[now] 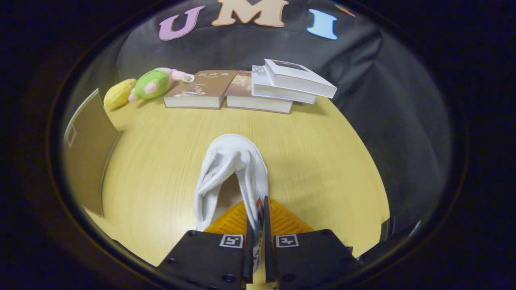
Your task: Open the storage box then place both shoes into the box .Put the left shoe in first, then the right shoe, with the right side of both shoes facing outward in a uniform manner.
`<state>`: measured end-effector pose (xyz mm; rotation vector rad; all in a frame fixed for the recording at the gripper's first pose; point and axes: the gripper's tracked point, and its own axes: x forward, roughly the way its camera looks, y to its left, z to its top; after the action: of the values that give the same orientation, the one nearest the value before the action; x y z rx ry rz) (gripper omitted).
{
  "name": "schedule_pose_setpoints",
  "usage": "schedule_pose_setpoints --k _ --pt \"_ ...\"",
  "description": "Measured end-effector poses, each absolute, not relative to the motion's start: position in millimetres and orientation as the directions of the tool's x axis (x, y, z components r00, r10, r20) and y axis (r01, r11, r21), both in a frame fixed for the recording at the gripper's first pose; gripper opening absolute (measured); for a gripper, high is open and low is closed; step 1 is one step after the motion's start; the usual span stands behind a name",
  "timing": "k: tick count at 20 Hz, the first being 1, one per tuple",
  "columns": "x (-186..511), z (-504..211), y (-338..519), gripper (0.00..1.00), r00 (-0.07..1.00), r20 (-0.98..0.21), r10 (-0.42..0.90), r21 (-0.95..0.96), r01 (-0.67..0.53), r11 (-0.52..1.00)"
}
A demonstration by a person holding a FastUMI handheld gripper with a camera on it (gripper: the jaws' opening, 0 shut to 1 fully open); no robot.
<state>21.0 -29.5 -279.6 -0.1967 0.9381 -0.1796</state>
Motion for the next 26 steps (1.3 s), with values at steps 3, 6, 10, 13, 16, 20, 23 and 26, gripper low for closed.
schedule_pose_setpoints --k 3,6,10,13,16,20,23,26 --pt "35.0 -276.8 -27.1 0.10 0.595 -0.780 -0.195 -0.127 0.154 0.980" --pt "35.9 -277.3 -17.6 0.10 0.597 -0.797 -0.096 0.037 0.207 0.978" --pt "31.3 -267.7 0.1 0.10 0.582 -0.813 -0.023 0.124 0.211 0.970" --pt "28.2 -243.2 33.3 0.10 0.600 -0.798 0.058 0.208 0.184 0.961" --pt "27.4 -210.0 81.9 0.10 0.610 -0.775 0.168 0.305 0.128 0.944" --pt "10.4 -155.9 152.9 0.10 0.617 -0.734 0.283 0.364 0.006 0.932" --pt "3.3 -116.6 223.6 0.10 0.606 -0.690 0.395 0.427 -0.100 0.899" --pt "10.1 -96.3 294.7 0.10 0.566 -0.654 0.502 0.499 -0.176 0.849"
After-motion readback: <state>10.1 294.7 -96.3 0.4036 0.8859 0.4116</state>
